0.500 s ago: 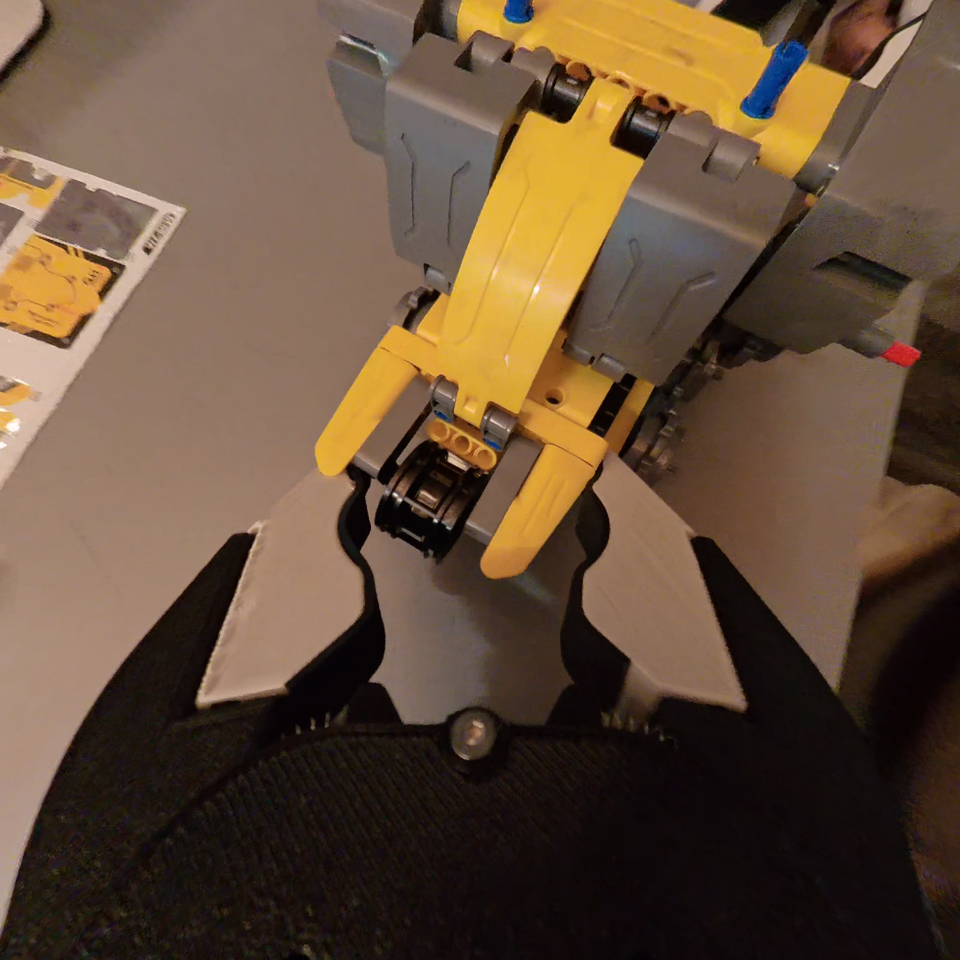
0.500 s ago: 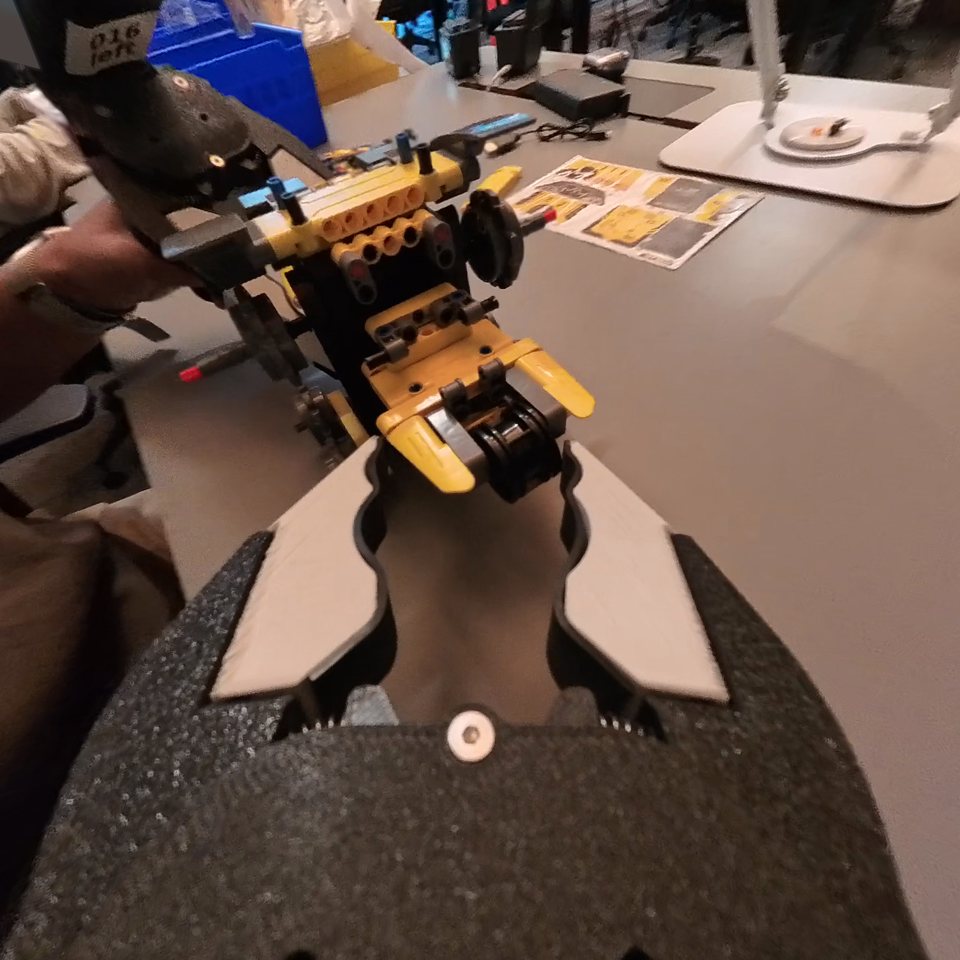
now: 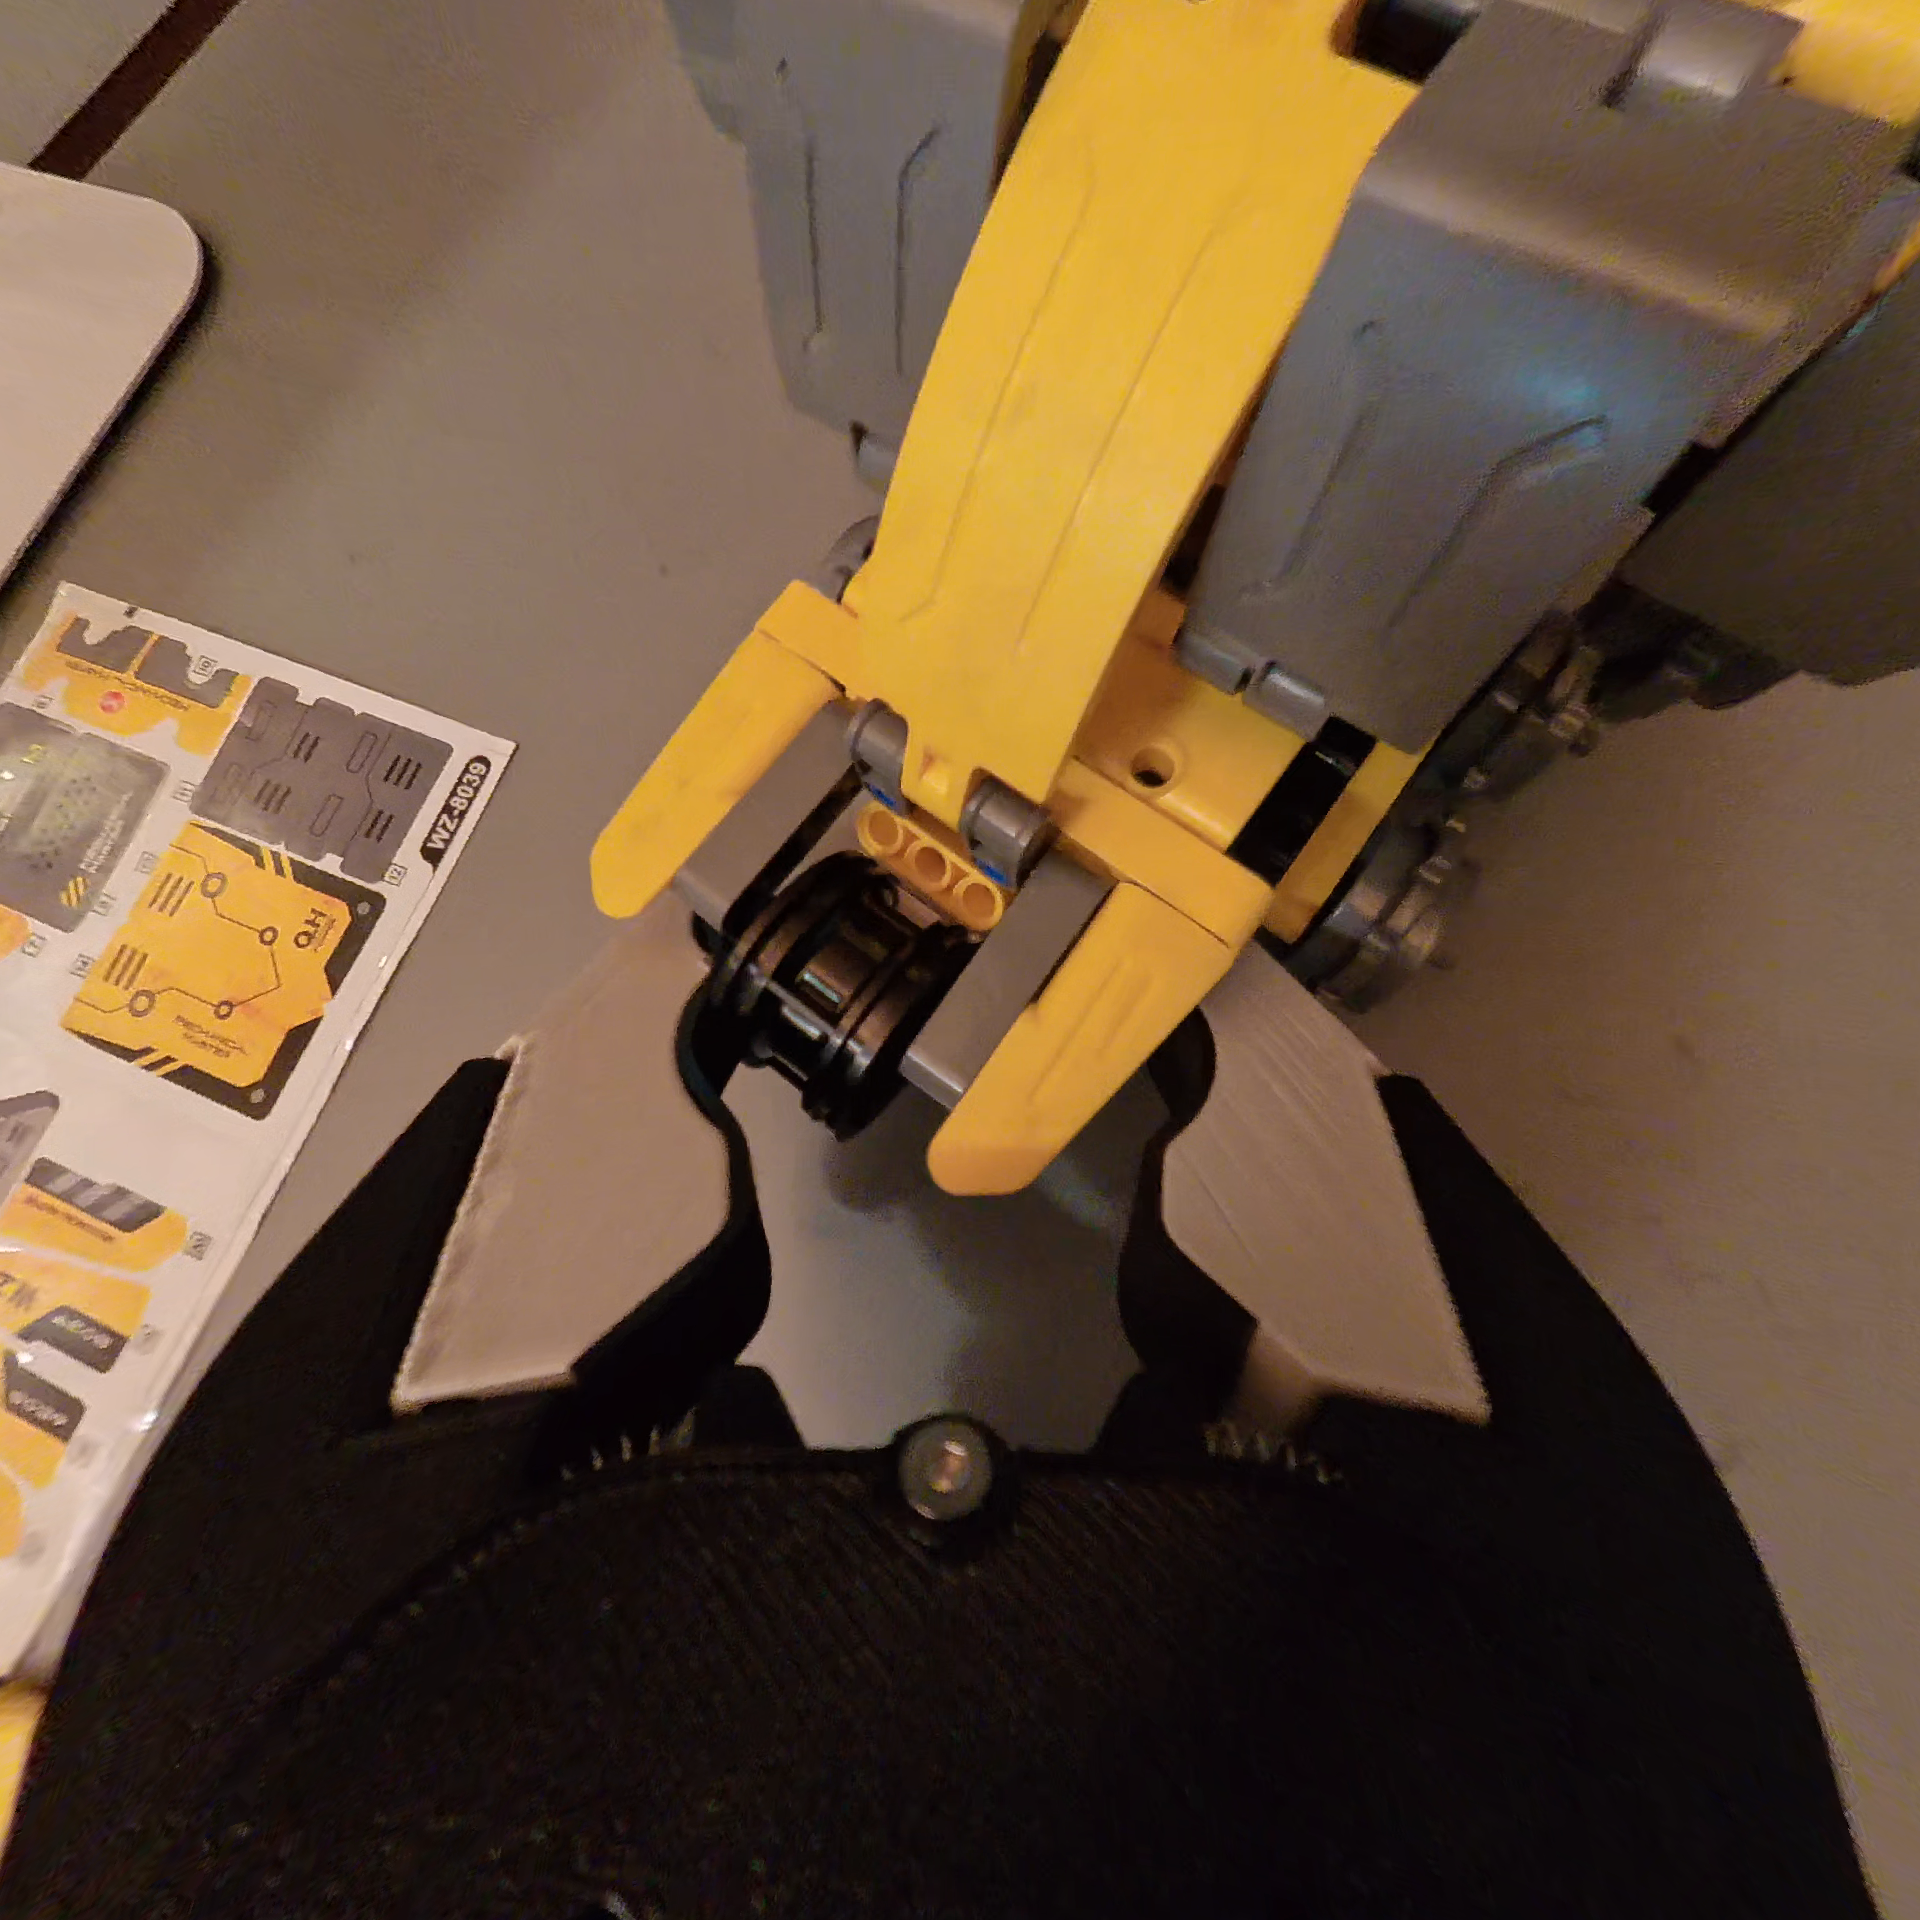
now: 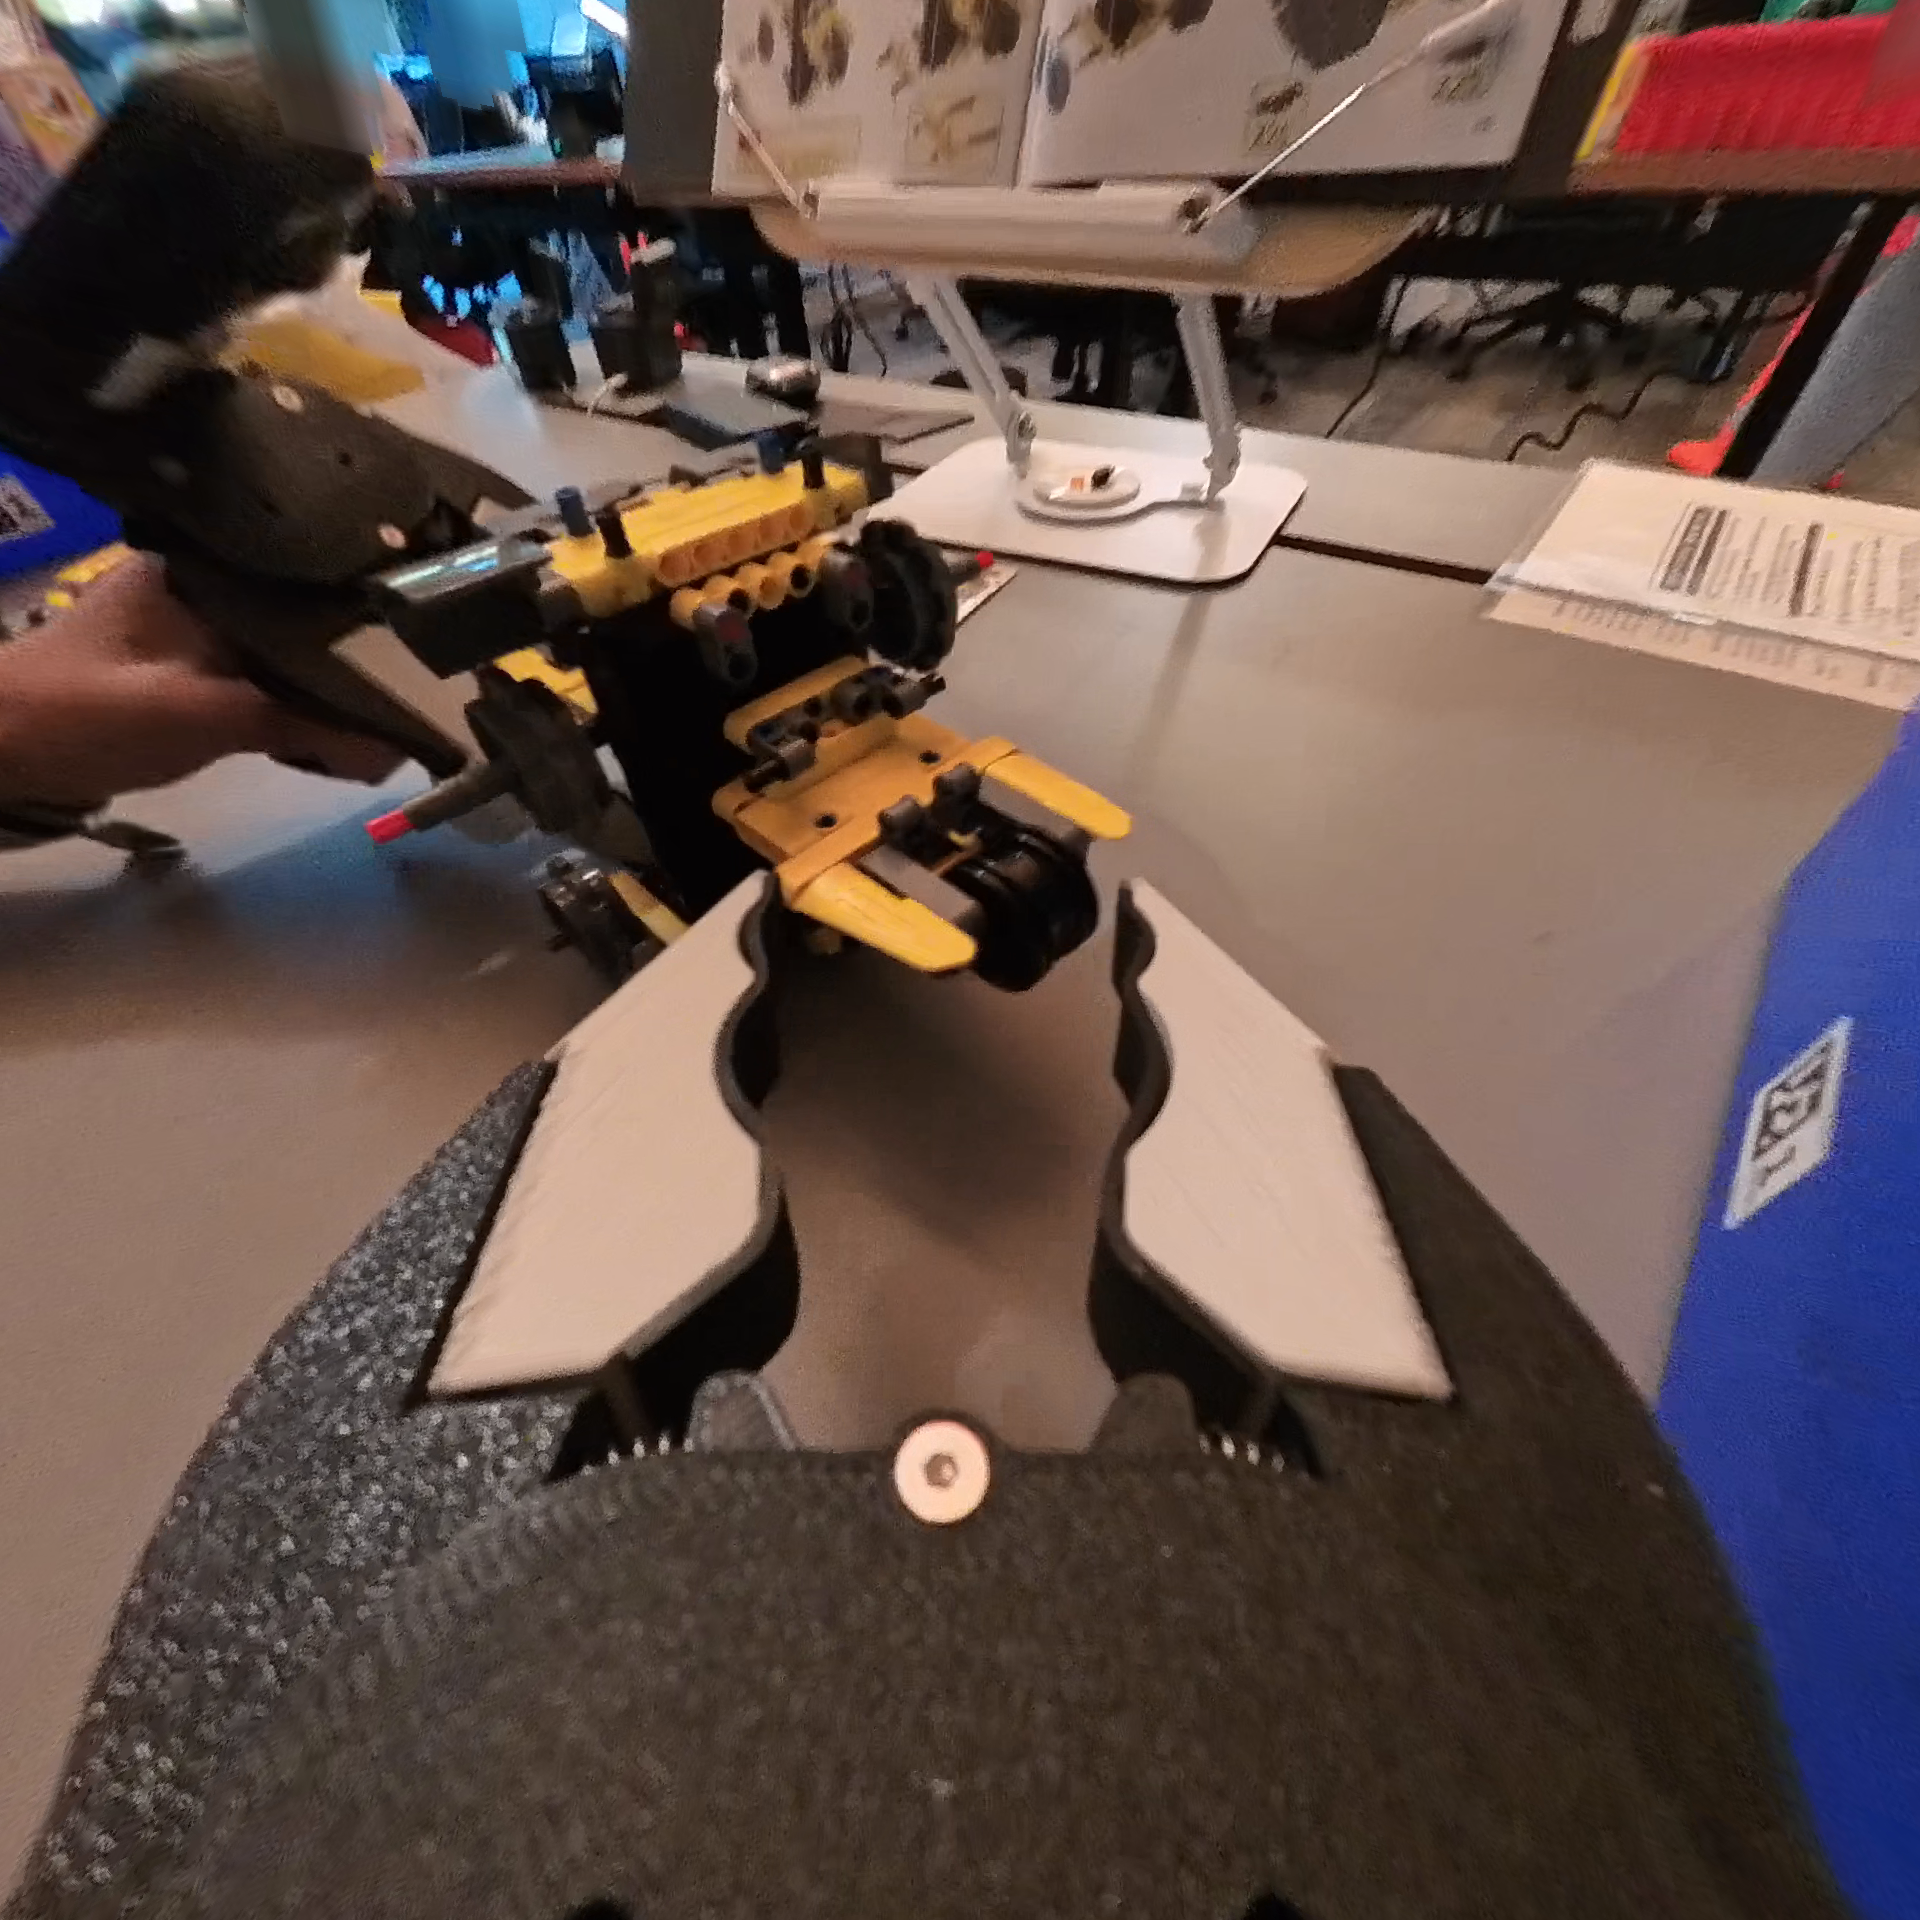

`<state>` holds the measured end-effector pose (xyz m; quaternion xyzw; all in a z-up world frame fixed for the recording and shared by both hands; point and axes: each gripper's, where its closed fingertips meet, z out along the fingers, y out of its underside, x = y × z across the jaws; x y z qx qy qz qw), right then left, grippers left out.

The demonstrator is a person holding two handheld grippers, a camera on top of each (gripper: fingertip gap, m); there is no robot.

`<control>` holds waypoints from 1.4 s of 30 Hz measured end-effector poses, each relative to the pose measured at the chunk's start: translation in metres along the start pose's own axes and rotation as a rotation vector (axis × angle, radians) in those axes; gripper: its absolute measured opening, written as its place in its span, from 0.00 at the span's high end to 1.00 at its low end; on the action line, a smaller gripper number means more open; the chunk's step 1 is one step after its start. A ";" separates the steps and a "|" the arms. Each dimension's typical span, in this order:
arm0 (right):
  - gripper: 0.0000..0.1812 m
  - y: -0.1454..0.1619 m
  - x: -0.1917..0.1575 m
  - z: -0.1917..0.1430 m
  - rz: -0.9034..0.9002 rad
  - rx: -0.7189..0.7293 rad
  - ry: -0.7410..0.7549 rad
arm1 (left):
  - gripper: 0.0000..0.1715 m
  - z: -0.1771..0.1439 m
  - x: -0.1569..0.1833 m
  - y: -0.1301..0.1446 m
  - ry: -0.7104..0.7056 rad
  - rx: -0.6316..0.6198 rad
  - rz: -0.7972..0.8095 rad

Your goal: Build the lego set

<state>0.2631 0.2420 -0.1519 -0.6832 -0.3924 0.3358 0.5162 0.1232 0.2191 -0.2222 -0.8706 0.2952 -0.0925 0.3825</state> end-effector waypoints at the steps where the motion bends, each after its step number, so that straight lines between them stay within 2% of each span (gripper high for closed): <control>1: 0.64 -0.002 0.001 -0.003 0.001 0.020 0.013 | 0.54 0.001 0.001 0.000 0.008 0.010 -0.020; 8: 0.63 -0.023 0.002 -0.035 -0.071 0.196 0.167 | 0.52 -0.009 0.000 0.011 0.005 0.028 -0.053; 12: 0.64 -0.030 -0.014 -0.046 -0.075 0.266 0.168 | 0.52 -0.014 -0.001 0.013 0.025 0.040 -0.069; 22: 0.66 -0.017 -0.026 -0.029 -0.141 0.162 0.182 | 0.52 -0.033 -0.003 -0.006 0.009 0.158 -0.024; 29: 0.65 -0.019 -0.022 -0.031 -0.119 0.178 0.180 | 0.53 -0.042 -0.003 -0.019 -0.018 0.245 -0.012; 31: 0.65 -0.019 -0.021 -0.032 -0.108 0.183 0.178 | 0.53 -0.043 -0.001 -0.022 -0.011 0.262 -0.022; 33: 0.65 -0.019 -0.020 -0.031 -0.097 0.180 0.170 | 0.44 -0.045 0.008 -0.026 0.057 0.282 -0.050; 34: 0.65 -0.019 -0.020 -0.031 -0.092 0.179 0.166 | 0.43 -0.046 0.009 -0.028 0.079 0.294 -0.070; 37: 0.64 -0.018 -0.019 -0.030 -0.078 0.180 0.155 | 0.46 -0.048 0.007 -0.029 0.093 0.309 -0.110; 42: 0.63 -0.017 -0.018 -0.027 -0.059 0.167 0.144 | 0.45 -0.052 0.001 -0.033 0.062 0.343 -0.129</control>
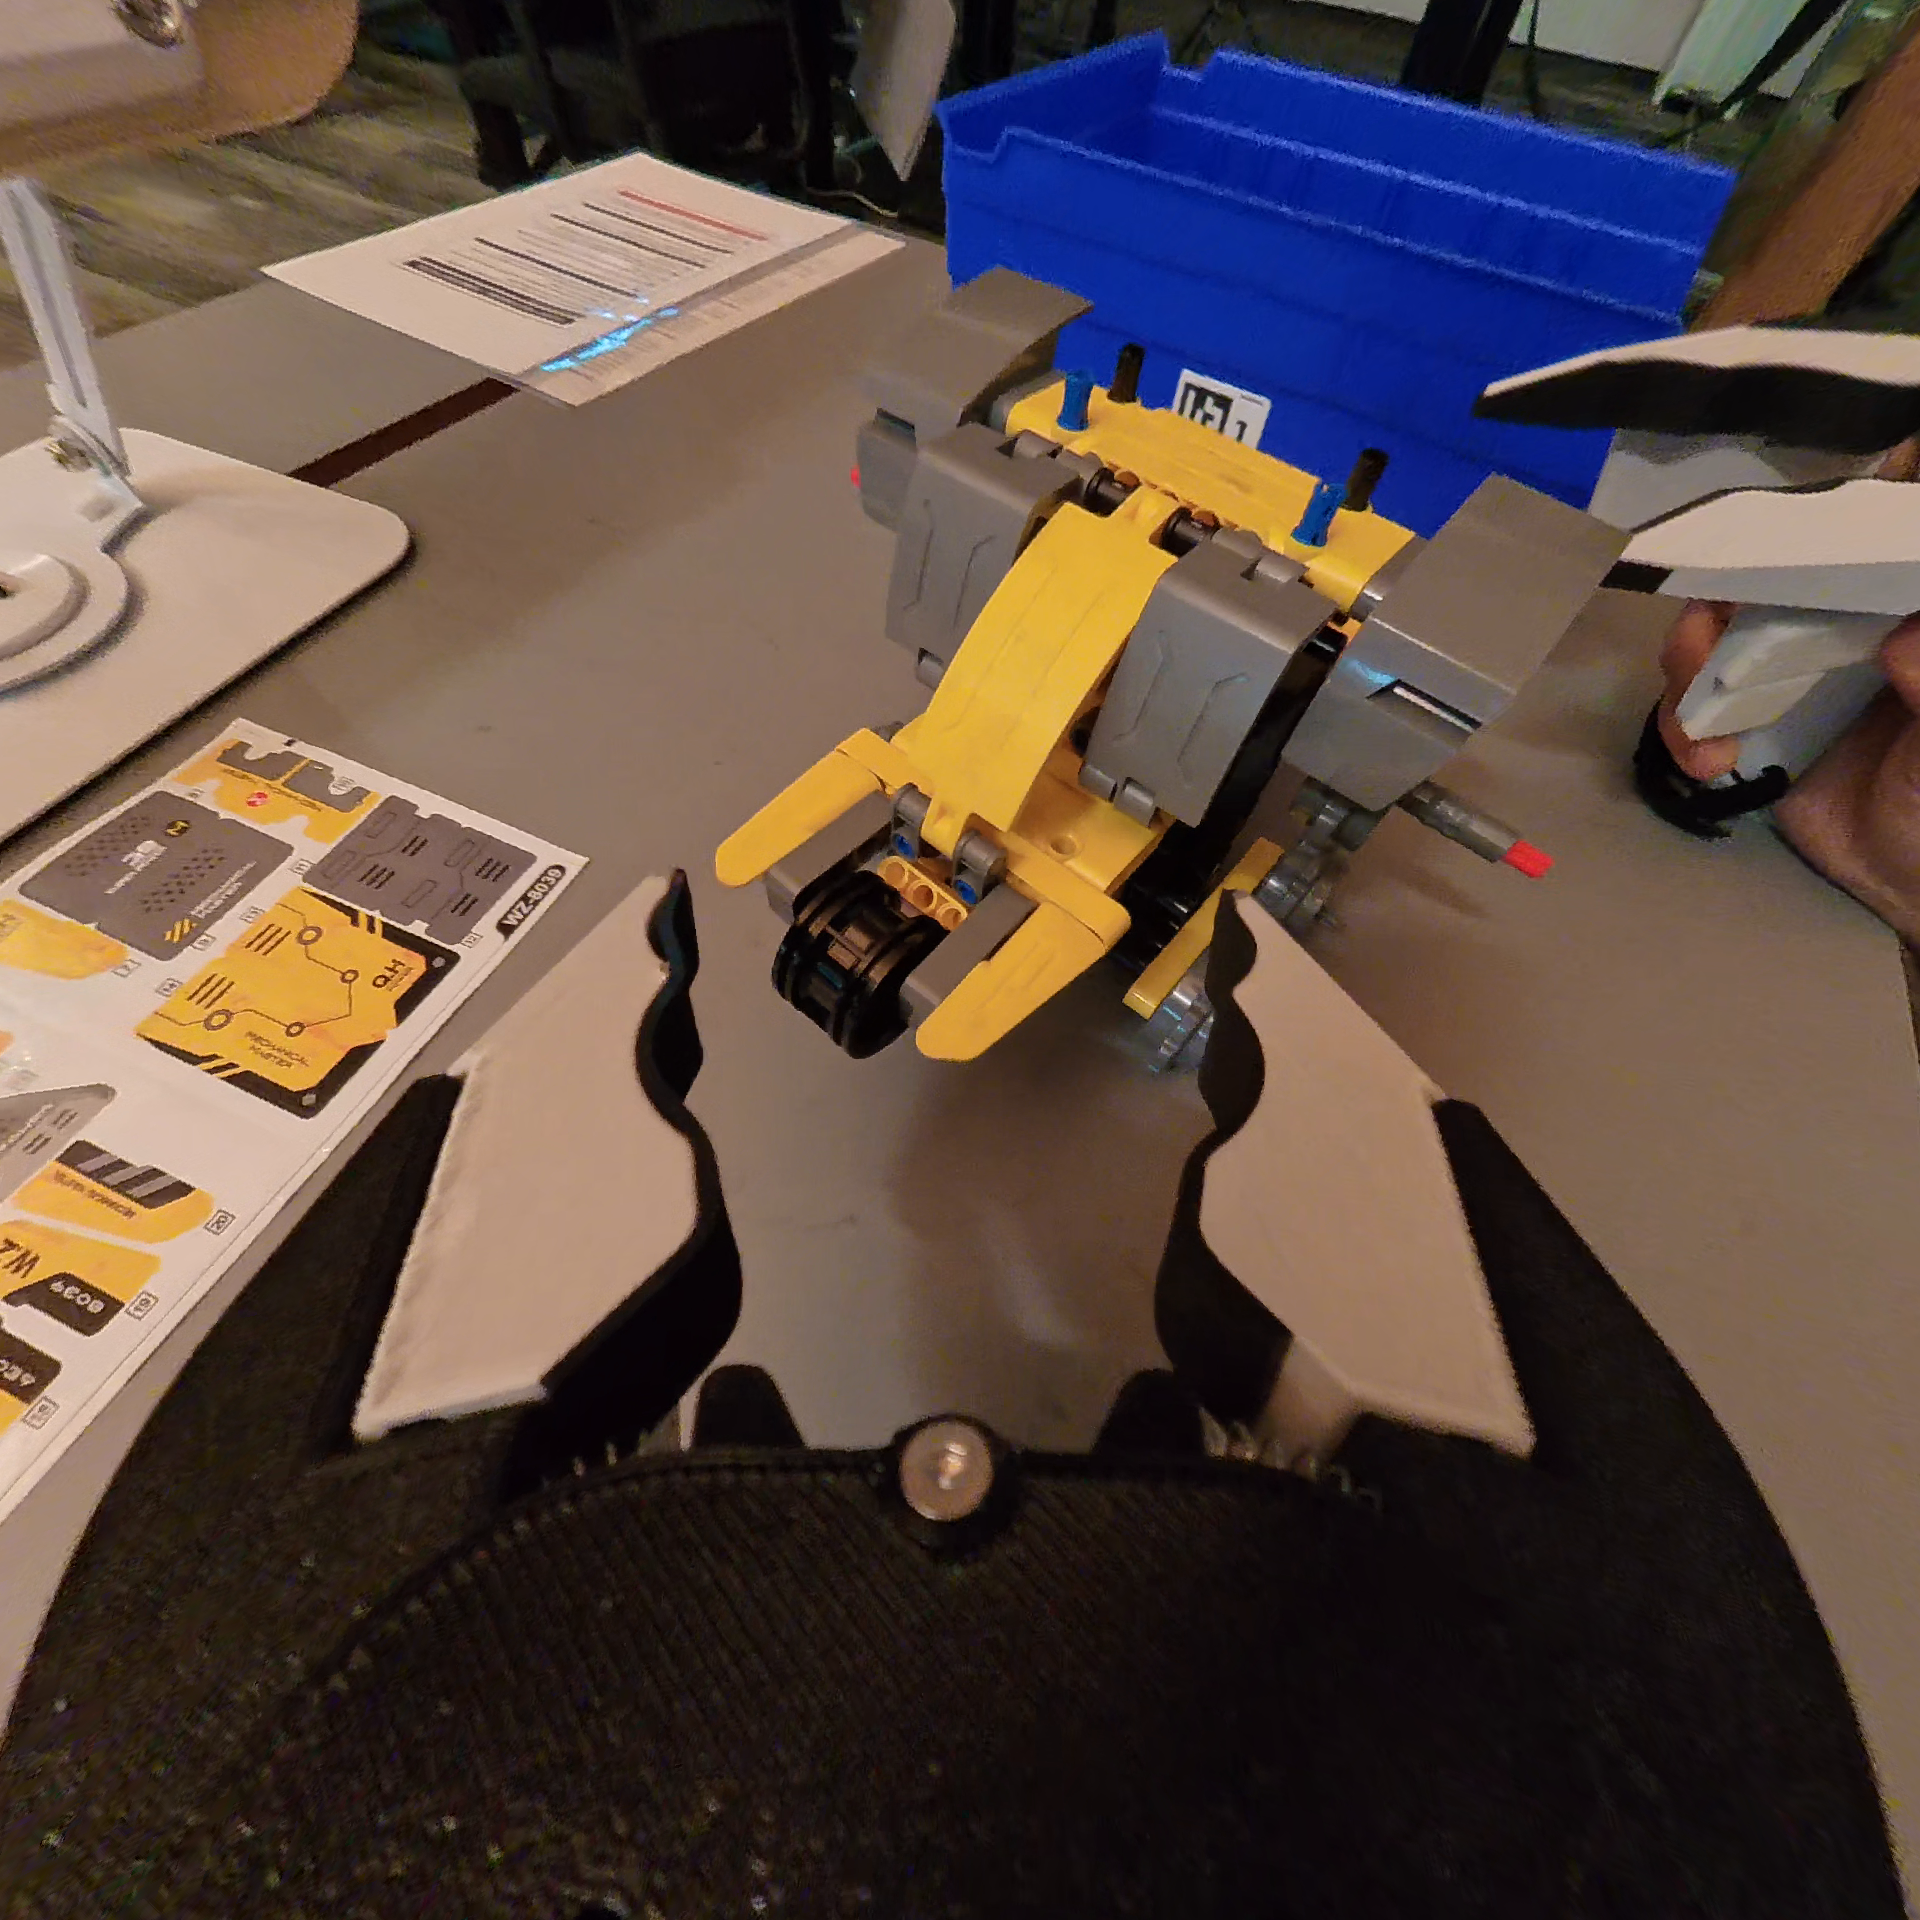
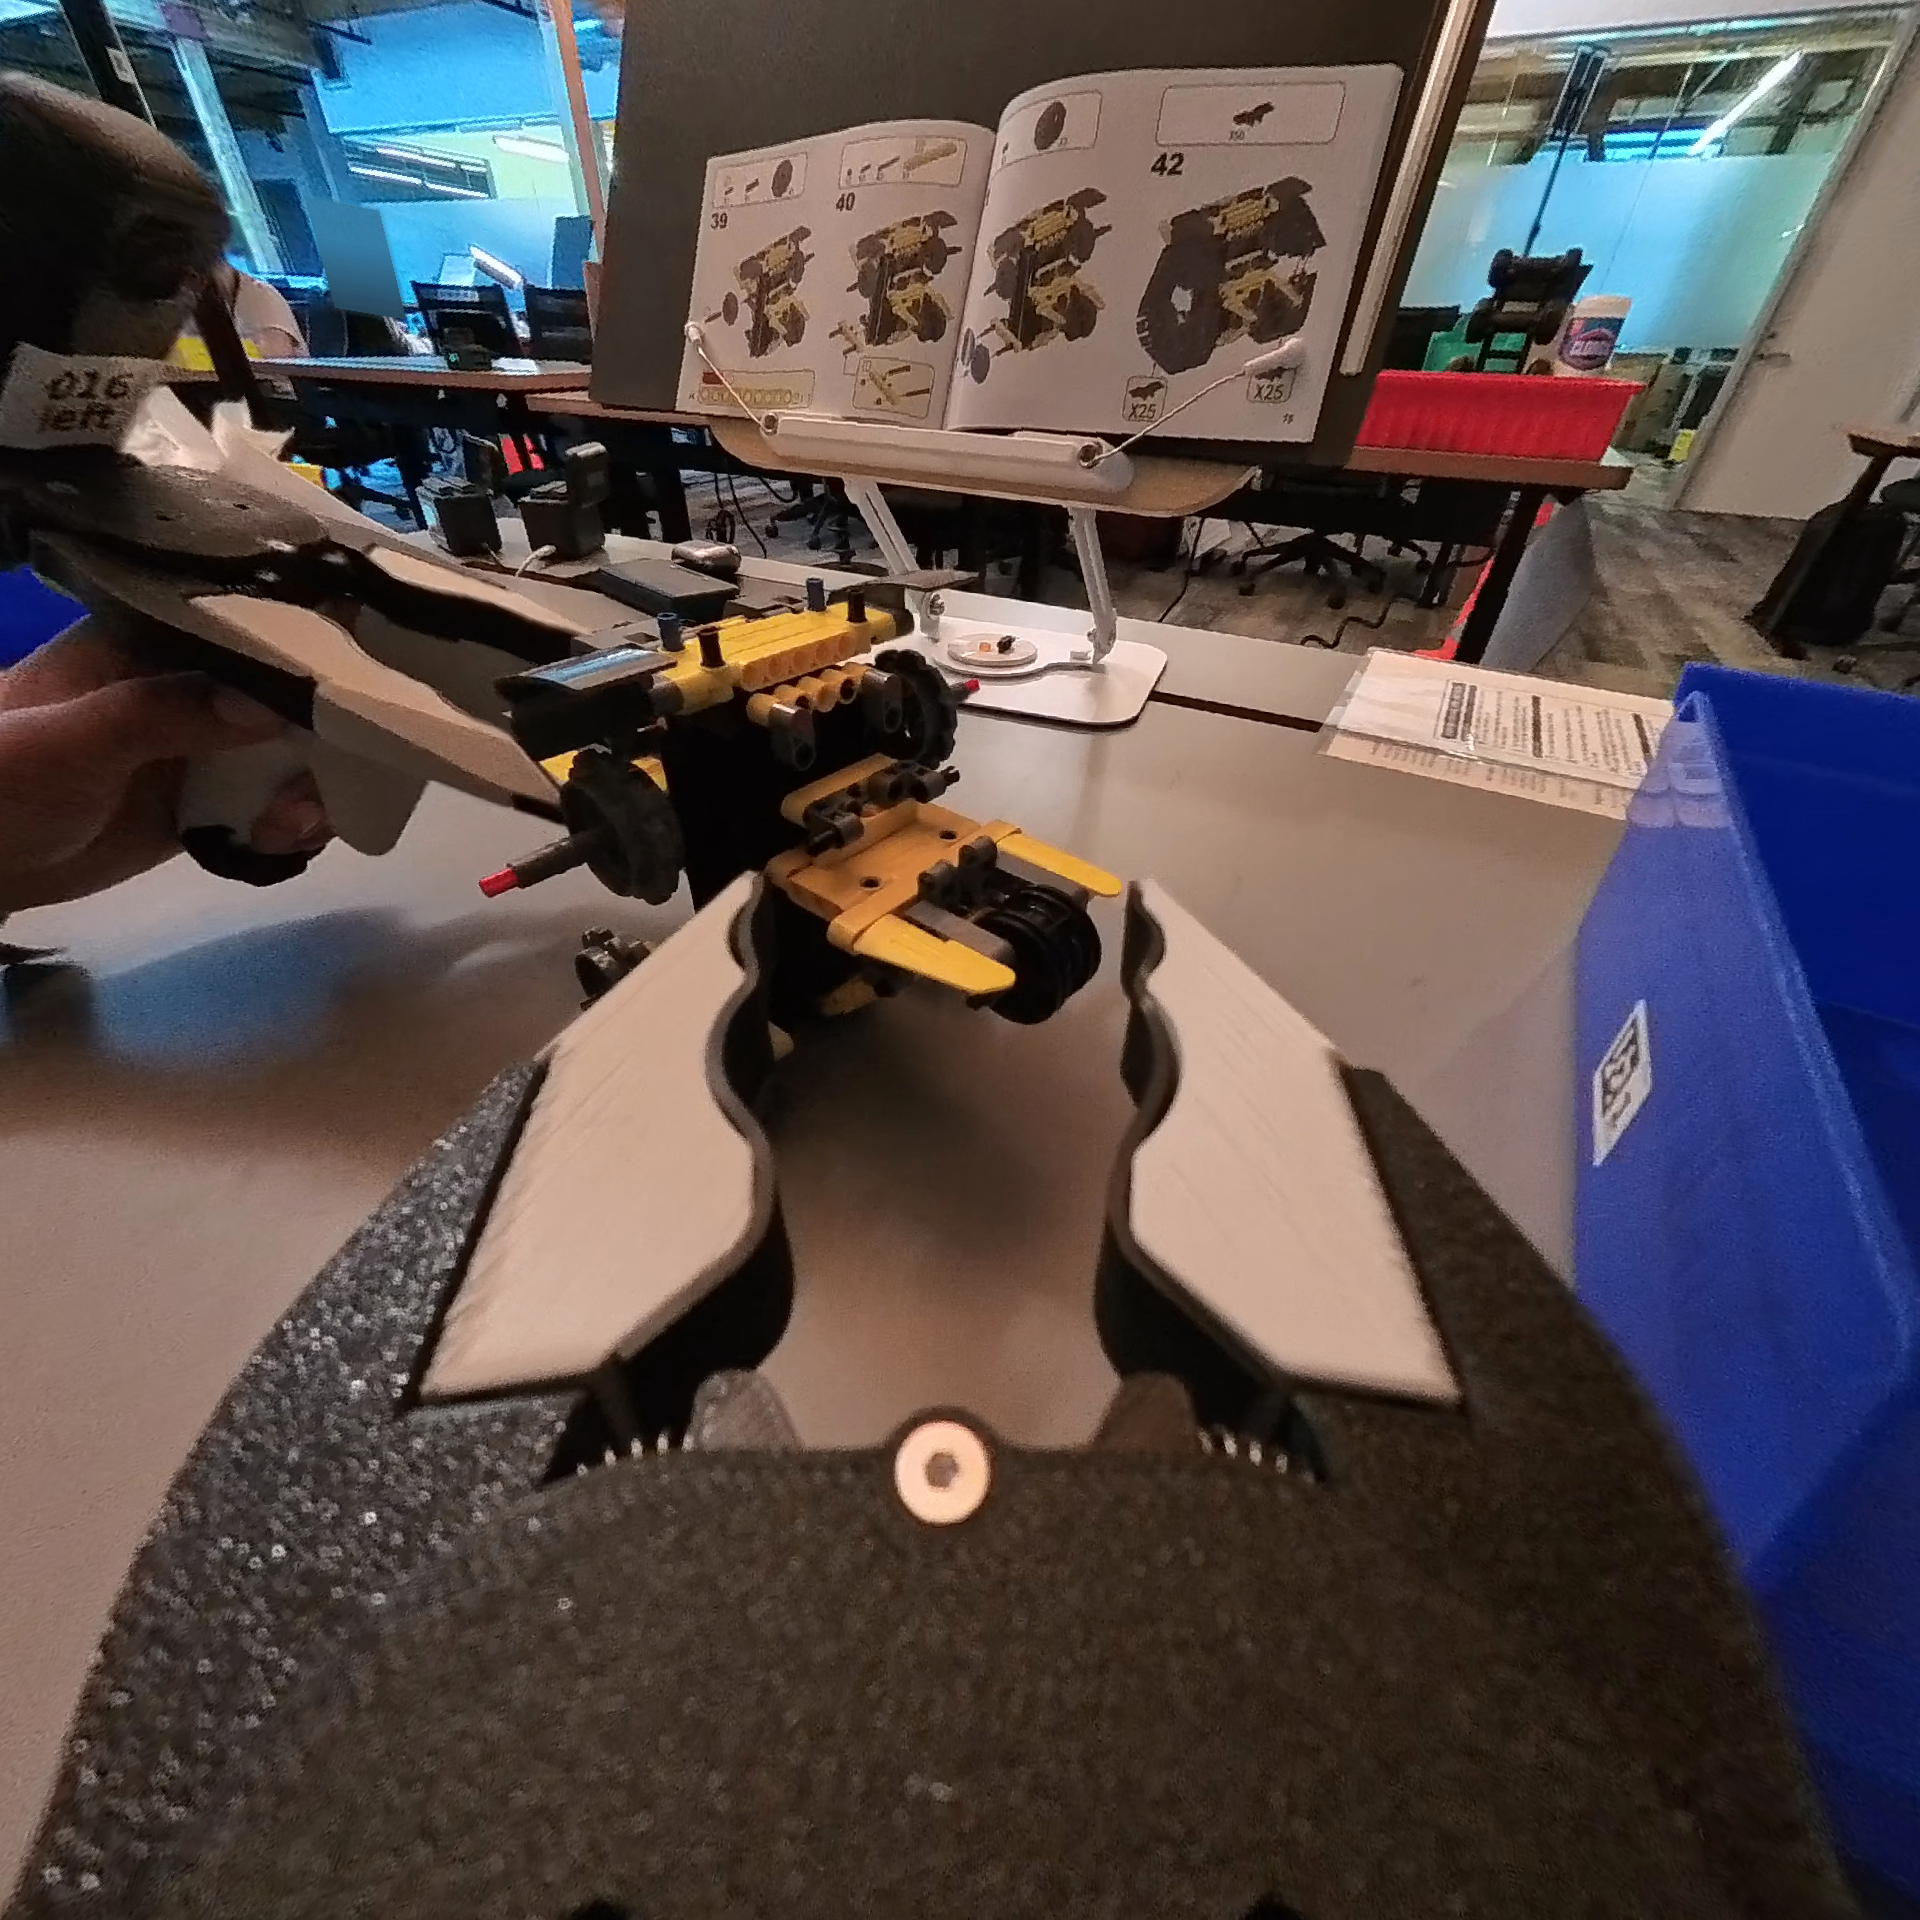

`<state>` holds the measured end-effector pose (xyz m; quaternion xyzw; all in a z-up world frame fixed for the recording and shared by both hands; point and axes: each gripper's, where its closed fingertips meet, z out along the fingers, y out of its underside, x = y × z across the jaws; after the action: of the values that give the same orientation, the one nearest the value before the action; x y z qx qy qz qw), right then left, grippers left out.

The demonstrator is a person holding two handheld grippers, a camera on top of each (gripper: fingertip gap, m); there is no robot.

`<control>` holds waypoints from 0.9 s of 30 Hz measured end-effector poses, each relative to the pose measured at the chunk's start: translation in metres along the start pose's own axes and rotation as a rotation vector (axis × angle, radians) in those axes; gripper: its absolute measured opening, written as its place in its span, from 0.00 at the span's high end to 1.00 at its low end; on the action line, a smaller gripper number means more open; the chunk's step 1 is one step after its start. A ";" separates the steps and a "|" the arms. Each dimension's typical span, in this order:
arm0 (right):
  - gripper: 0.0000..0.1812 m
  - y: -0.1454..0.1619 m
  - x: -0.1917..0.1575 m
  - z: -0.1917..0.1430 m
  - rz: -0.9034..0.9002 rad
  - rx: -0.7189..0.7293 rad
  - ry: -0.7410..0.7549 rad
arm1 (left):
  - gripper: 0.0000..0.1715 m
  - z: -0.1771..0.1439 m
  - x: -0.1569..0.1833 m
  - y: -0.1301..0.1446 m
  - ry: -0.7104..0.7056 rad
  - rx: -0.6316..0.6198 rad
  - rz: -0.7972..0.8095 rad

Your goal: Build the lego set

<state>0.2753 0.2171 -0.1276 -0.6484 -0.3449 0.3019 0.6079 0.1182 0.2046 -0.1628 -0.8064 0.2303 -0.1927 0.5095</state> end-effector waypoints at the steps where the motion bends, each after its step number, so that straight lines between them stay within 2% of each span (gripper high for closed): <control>1: 0.64 0.000 0.000 0.001 -0.002 0.002 -0.005 | 0.44 -0.001 0.000 -0.002 -0.005 0.011 -0.007; 7: 0.68 0.001 -0.002 0.004 -0.034 -0.013 0.004 | 0.39 -0.008 0.004 -0.017 -0.027 0.085 -0.001; 13: 0.68 -0.004 0.007 0.001 -0.084 0.032 0.081 | 0.30 -0.016 -0.002 -0.027 -0.055 0.157 -0.042; 17: 0.64 -0.014 0.017 -0.008 -0.074 0.116 0.150 | 0.30 -0.022 0.002 -0.034 -0.036 0.195 -0.040; 20: 0.69 -0.017 0.017 -0.013 -0.039 0.152 0.122 | 0.31 -0.022 0.005 -0.036 -0.044 0.198 -0.003; 24: 0.71 -0.013 0.016 -0.012 0.019 0.123 0.081 | 0.31 -0.021 0.007 -0.036 -0.059 0.198 0.023; 27: 0.71 -0.007 0.011 -0.007 -0.015 0.073 0.079 | 0.32 -0.023 0.002 -0.037 -0.099 0.213 0.046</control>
<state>0.2865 0.2222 -0.1200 -0.6346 -0.3139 0.2839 0.6466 0.1139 0.2004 -0.1193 -0.7508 0.2016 -0.1645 0.6071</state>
